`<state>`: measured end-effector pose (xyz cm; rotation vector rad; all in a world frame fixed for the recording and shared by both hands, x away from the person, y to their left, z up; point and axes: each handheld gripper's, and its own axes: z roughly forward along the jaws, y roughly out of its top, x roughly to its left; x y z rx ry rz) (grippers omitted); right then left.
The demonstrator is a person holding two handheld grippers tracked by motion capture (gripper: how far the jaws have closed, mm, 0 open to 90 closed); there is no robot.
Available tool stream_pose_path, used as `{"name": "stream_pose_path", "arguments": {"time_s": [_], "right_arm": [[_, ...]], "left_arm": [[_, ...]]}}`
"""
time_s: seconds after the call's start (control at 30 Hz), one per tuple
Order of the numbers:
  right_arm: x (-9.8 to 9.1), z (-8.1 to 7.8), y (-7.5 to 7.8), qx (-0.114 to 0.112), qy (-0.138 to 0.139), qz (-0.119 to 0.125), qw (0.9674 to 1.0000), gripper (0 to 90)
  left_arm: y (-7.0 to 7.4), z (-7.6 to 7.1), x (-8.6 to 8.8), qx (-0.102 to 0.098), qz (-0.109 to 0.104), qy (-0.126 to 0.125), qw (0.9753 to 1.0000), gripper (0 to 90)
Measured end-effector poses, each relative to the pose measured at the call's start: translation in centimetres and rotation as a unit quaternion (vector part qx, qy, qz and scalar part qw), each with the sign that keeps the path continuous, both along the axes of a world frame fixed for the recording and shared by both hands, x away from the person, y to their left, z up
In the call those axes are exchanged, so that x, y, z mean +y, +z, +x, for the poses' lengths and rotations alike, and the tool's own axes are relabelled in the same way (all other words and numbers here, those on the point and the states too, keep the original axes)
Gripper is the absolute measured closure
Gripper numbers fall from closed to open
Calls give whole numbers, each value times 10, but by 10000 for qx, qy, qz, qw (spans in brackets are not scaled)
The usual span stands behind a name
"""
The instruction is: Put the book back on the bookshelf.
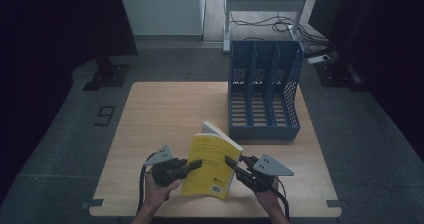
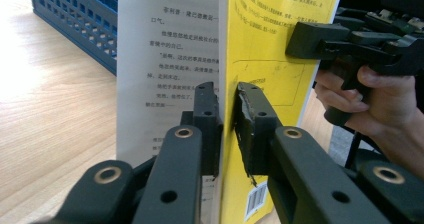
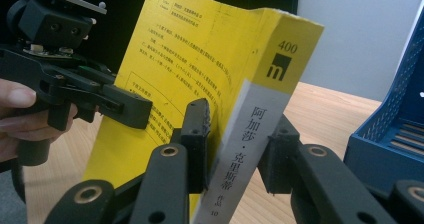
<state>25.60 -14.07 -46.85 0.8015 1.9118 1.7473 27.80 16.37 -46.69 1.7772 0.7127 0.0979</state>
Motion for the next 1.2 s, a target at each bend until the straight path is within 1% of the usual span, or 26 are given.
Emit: {"name": "stream_pose_path", "arguments": {"time_s": [0.2, 0.3, 0.33, 0.37, 0.53, 0.63, 0.73, 0.83, 0.97, 1.13, 1.2], "right_arm": [[-1, -2, 1, -70, 94, -42, 9999, 689], [-1, -3, 2, -117, 150, -62, 9998, 691], [-1, -3, 3, -114, 149, -66, 9998, 691], [-1, -3, 3, -111, 143, -72, 9998, 691], [-1, -4, 4, -127, 176, -93, 9997, 693], [-1, -5, 5, -122, 306, -87, 9994, 693], [-1, -6, 8, -100, 434, 7, 9990, 698], [1, -7, 9, -126, 496, 15, 9987, 698], [5, -8, 10, -75, 554, 47, 9984, 695], [14, -6, 9, 8, 600, -74, 9982, 691], [17, -6, 9, 19, 553, -136, 9984, 692]], "left_arm": [[0, 0, 2, -25, -32, 44, 10000, 759], [4, -2, 3, -159, -86, 83, 9998, 763], [4, -2, 3, -159, -86, 83, 9998, 763], [5, -3, 4, -201, -133, 121, 9996, 766], [6, -4, 5, -181, -164, 89, 9997, 806], [6, -4, 5, -150, -191, 50, 9997, 820], [6, -4, 5, -114, -209, -24, 9997, 830], [6, -5, 4, -114, -220, -65, 9997, 837], [7, -6, 3, -91, -221, -94, 9997, 849], [7, -7, 2, -88, -218, -157, 9996, 850], [7, -7, 1, -90, -215, -150, 9996, 850]]}}
